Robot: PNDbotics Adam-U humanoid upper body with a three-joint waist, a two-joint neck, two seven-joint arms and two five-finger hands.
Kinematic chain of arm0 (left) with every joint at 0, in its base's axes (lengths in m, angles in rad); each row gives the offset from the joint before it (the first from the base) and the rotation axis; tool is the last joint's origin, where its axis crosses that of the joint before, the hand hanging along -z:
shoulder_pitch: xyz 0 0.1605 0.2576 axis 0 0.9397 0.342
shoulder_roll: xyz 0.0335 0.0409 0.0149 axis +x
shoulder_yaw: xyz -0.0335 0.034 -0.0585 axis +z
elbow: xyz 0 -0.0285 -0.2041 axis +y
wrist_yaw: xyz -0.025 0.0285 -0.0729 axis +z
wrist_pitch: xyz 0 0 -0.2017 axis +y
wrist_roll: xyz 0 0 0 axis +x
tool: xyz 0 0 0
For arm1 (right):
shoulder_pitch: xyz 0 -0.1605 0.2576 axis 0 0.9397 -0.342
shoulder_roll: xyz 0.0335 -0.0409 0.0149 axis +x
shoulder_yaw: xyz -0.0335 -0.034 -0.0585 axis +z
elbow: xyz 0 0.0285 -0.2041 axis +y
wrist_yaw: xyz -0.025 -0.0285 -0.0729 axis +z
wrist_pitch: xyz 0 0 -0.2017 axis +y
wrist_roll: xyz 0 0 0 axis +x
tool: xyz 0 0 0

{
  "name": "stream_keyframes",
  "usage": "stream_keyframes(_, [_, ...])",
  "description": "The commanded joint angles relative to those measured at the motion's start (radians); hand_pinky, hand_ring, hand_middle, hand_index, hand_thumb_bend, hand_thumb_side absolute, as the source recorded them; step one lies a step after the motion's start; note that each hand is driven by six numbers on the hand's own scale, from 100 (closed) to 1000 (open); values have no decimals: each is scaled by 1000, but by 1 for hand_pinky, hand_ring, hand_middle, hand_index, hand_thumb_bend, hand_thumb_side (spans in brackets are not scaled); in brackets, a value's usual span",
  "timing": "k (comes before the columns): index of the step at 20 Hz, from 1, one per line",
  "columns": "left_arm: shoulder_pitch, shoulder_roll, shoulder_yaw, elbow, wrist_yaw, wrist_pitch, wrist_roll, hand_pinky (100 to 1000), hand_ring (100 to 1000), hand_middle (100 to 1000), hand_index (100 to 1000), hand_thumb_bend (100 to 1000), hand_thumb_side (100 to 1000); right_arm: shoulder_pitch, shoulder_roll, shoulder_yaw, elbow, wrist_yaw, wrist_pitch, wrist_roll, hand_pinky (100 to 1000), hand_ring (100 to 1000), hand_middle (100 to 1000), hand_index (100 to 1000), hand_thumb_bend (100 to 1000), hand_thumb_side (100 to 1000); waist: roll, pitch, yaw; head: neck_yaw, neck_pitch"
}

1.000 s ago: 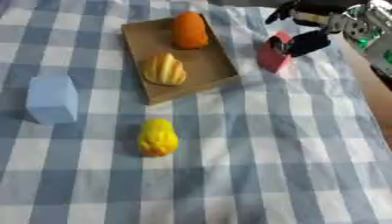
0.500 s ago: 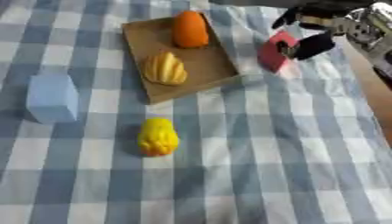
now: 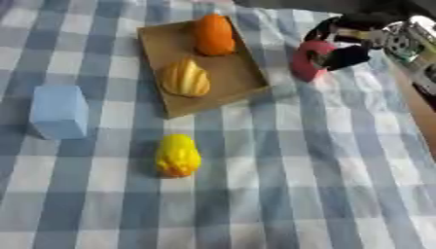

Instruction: Pick up objects on the table and place them in the box.

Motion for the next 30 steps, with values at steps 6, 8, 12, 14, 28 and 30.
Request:
stream_keyframes(6, [-7,20,5,-10,6,-1,-1,851,727,729,786,330,605,-6,9,5,70,16,-9,-7,786,802,834,890,100,625,5,-4,7,-5,-17])
stream_keyframes(8, [-8,20,4,-10,6,-2,-2,852,727,730,781,328,606,-7,16,8,77,28,-17,-12,755,751,816,872,100,527,5,-3,7,-6,-17])
stream_keyframes(12, [-8,19,4,-10,8,-1,-3,852,728,730,772,324,605,-4,21,16,66,48,-30,-35,689,606,754,822,100,325,6,-3,5,-6,-16])
stream_keyframes(14, [-8,19,4,-10,9,-2,-3,852,728,730,769,322,606,-1,22,20,59,63,-29,-60,643,551,716,786,100,261,7,-5,4,-6,-16])
stream_keyframes(28, [-3,20,3,-10,16,1,-7,854,729,729,759,318,606,-9,7,9,-79,-65,28,-215,585,481,591,683,100,165,10,-27,-13,6,-6])
stream_keyframes(30, [1,21,5,-10,16,0,-6,855,729,729,758,316,607,-8,-11,-3,-118,-91,41,-210,597,489,601,688,100,164,11,-33,-18,10,-3])
